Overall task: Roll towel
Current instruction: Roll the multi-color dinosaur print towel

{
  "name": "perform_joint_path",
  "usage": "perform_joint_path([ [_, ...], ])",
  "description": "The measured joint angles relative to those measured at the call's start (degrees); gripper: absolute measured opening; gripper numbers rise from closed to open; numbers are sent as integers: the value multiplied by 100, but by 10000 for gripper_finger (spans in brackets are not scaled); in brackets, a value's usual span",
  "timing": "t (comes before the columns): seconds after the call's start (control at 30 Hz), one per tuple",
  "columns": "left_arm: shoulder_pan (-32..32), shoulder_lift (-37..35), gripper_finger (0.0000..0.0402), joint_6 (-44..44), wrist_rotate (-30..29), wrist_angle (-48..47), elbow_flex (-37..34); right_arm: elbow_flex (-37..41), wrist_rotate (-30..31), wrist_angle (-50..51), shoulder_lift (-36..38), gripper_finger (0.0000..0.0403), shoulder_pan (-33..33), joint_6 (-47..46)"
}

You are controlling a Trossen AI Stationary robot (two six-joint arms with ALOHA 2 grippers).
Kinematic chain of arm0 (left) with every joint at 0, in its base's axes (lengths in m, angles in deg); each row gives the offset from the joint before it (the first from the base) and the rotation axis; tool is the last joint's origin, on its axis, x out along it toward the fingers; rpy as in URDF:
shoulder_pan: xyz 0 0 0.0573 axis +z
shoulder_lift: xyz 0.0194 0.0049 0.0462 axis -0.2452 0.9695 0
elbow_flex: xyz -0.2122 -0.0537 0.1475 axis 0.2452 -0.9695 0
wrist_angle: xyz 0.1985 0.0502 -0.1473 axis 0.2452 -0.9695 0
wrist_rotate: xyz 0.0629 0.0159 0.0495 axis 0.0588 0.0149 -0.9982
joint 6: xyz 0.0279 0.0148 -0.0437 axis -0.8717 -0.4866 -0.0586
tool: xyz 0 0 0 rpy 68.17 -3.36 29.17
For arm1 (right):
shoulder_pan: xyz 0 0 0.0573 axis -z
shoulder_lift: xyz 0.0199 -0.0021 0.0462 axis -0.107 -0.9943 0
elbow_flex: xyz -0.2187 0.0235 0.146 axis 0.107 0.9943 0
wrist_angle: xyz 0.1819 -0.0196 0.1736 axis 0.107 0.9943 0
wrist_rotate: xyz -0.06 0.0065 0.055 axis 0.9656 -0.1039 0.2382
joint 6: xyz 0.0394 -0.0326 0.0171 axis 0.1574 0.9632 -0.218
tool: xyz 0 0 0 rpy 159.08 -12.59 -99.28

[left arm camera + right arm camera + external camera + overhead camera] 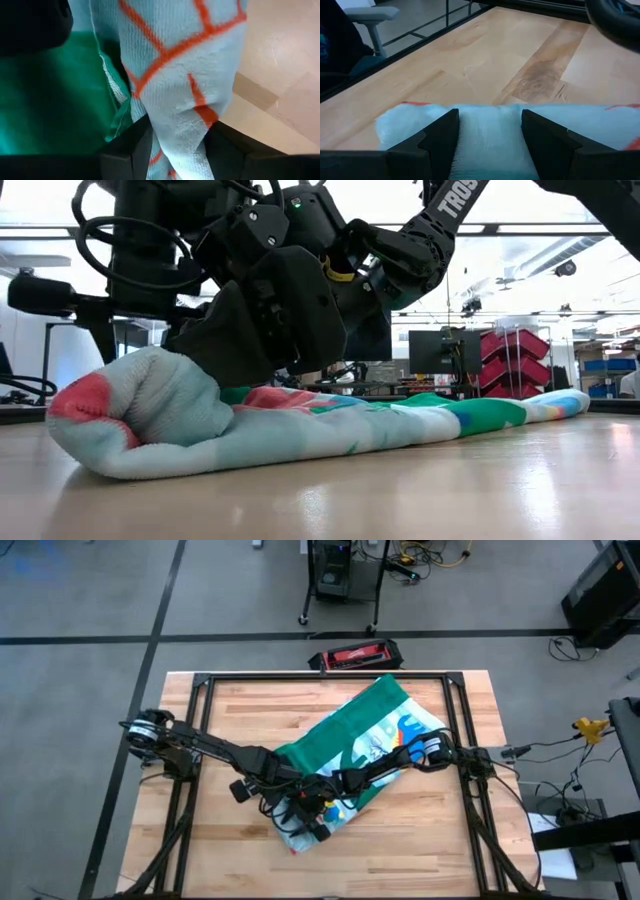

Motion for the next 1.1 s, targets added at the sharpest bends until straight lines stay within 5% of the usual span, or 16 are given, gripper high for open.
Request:
perform_joint_path([
  [0.23,-2,-2,159,61,-33,-91,-48,17,0,-4,0,204,0,-1],
  [0.53,-78,-242,143,1558,-180,-1002,90,31,-2,-17,0,204,4,3],
  [0.9,-313,-1650,115,6102,92,-964,-523,31,-4,-63,0,204,11,-5],
  [1.1,-1060,-3026,95,8297,-490,760,-1879,-35,43,32,87,204,16,-3],
])
